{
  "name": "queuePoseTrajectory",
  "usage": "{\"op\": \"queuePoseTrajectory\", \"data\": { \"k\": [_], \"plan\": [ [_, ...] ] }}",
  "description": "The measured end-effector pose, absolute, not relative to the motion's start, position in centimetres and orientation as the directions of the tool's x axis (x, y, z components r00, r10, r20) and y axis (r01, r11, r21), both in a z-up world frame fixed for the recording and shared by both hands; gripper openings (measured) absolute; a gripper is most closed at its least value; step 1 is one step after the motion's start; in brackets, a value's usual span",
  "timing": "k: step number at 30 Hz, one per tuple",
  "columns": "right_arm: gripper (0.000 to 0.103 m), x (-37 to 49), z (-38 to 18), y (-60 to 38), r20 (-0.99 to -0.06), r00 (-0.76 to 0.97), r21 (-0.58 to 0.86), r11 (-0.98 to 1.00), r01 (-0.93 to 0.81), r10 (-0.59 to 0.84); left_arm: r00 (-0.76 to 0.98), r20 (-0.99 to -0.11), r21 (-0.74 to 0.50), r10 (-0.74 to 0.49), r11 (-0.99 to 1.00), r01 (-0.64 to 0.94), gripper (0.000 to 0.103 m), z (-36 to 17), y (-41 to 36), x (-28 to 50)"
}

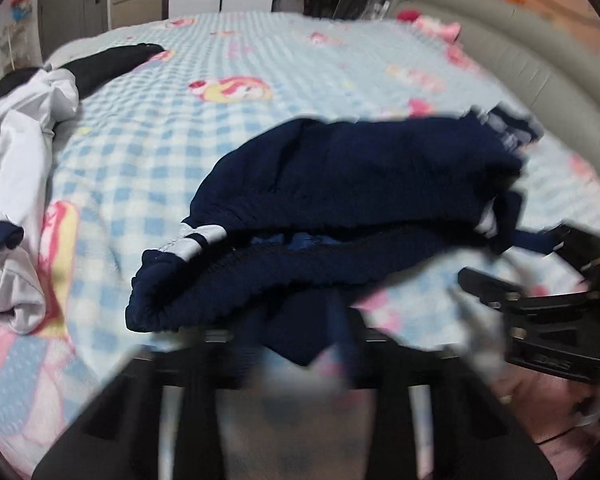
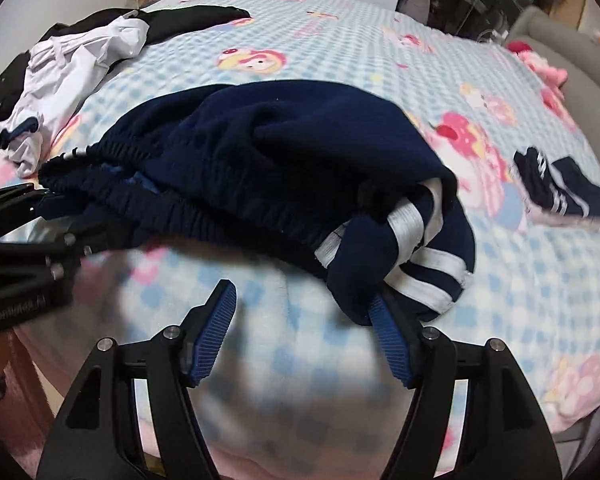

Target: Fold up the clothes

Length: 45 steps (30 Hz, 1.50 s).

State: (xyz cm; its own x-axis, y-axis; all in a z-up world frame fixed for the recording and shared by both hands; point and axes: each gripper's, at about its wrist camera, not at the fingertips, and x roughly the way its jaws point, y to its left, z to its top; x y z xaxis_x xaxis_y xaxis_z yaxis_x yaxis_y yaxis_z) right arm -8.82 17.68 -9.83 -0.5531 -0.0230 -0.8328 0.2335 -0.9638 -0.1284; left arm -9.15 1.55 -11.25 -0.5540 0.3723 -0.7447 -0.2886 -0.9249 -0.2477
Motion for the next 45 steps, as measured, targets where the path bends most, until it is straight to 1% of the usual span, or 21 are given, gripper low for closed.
{"op": "queuePoseTrajectory", "data": {
  "k": [2,3,7,11,12,14,16,17,18,19,23,24,27,31,33,34,35,38,40,42,45],
  "plan": [
    [0.069,-8.6,-9.8,18.2,-0.831,-0.556,-0.127,-0.973,0.193,-0.002,-0.587,-0.684,-0.32,0.433,-0.901,-0.292,0.017,-10.1,0.1,-8.3],
    [0.069,-8.6,-9.9,18.7,-0.826,-0.562,-0.139,-0.978,0.154,0.029,-0.604,-0.669,-0.327,0.432,-0.902,-0.283,0.017,-9.7,-0.4,-8.0],
    [0.067,-9.2,-11.4,21.1,-0.813,-0.554,-0.202,-0.979,-0.016,0.177,-0.664,-0.654,-0.315,0.363,-0.928,-0.198,0.015,-9.3,-2.7,-7.6],
    [0.065,-9.0,-11.1,22.9,-0.823,-0.548,-0.137,-0.989,-0.058,0.146,-0.673,-0.626,-0.371,0.395,-0.909,-0.19,0.015,-9.5,-4.2,-7.6],
    [0.061,-9.0,-11.0,22.8,-0.824,-0.551,-0.128,-0.991,-0.05,0.134,-0.673,-0.618,-0.385,0.407,-0.903,-0.192,0.015,-9.6,-4.5,-7.4],
    [0.059,-9.1,-11.0,22.1,-0.823,-0.557,-0.118,-0.993,-0.019,0.109,-0.663,-0.614,-0.405,0.428,-0.892,-0.2,0.018,-9.7,-4.1,-7.6],
    [0.059,-9.2,-11.0,21.5,-0.822,-0.563,-0.108,-0.994,0.011,0.083,-0.657,-0.634,-0.373,0.408,-0.906,-0.202,0.03,-9.7,-3.0,-7.8],
    [0.059,-9.2,-11.0,21.1,-0.821,-0.566,-0.103,-0.994,0.026,0.071,-0.654,-0.643,-0.357,0.398,-0.912,-0.203,0.047,-9.6,-2.4,-7.9],
    [0.059,-9.2,-11.0,20.8,-0.821,-0.568,-0.098,-0.994,0.041,0.058,-0.65,-0.654,-0.34,0.386,-0.918,-0.203,0.061,-9.8,-1.9,-7.9],
    [0.059,-9.2,-11.0,20.4,-0.82,-0.571,-0.094,-0.994,0.056,0.045,-0.645,-0.668,-0.32,0.372,-0.925,-0.203,0.064,-10.1,-1.4,-7.9],
    [0.06,-9.4,-11.1,19.1,-0.816,-0.578,-0.075,-0.99,0.116,-0.006,-0.601,-0.749,-0.235,0.278,-0.96,-0.151,0.065,-12.3,-0.9,-8.3],
    [0.06,-9.4,-11.1,18.7,-0.815,-0.579,-0.07,-0.989,0.131,-0.019,-0.6,-0.754,-0.233,0.267,-0.963,-0.135,0.065,-12.6,-1.1,-8.2],
    [0.06,-9.0,-10.4,19.4,-0.801,-0.598,-0.046,-0.993,0.112,-0.031,-0.634,-0.712,-0.293,0.3,-0.949,-0.119,0.064,-11.7,-2.4,-7.5],
    [0.06,-8.0,-8.8,22.0,-0.772,-0.636,0.0,-1.0,0.023,-0.014,-0.729,-0.599,-0.392,0.331,-0.915,-0.095,0.065,-8.8,-4.8,-7.1],
    [0.064,-7.9,-8.1,22.9,-0.759,-0.651,0.02,-1.0,-0.013,-0.007,-0.744,-0.584,-0.432,0.325,-0.9,-0.054,0.065,-8.6,-6.0,-8.1],
    [0.064,-8.1,-8.2,23.1,-0.764,-0.645,0.03,-1.0,-0.009,-0.017,-0.734,-0.602,-0.436,0.315,-0.9,-0.029,0.065,-8.9,-6.3,-9.1],
    [0.064,-8.4,-8.4,23.2,-0.774,-0.632,0.039,-0.999,0.002,-0.032,-0.702,-0.644,-0.421,0.305,-0.907,-0.009,0.063,-9.5,-6.3,-10.4],
    [0.064,-8.8,-9.2,22.7,-0.794,-0.604,0.055,-0.998,0.042,-0.069,-0.603,-0.727,-0.392,0.328,-0.919,-0.028,0.063,-11.7,-5.7,-12.5],
    [0.064,-8.7,-9.6,22.3,-0.802,-0.591,0.06,-0.996,0.062,-0.085,-0.592,-0.742,-0.357,0.314,-0.933,-0.047,0.063,-12.5,-5.0,-12.1],
    [0.063,-8.6,-10.1,22.2,-0.808,-0.586,0.032,-0.998,0.054,-0.057,-0.595,-0.753,-0.318,0.281,-0.947,-0.046,0.063,-13.5,-4.4,-11.6],
    [0.063,-9.1,-11.0,22.7,-0.836,-0.549,0.013,-1.0,0.023,-0.023,-0.614,-0.743,-0.315,0.265,-0.949,-0.028,0.064,-14.2,-4.6,-11.3]
  ]
}}
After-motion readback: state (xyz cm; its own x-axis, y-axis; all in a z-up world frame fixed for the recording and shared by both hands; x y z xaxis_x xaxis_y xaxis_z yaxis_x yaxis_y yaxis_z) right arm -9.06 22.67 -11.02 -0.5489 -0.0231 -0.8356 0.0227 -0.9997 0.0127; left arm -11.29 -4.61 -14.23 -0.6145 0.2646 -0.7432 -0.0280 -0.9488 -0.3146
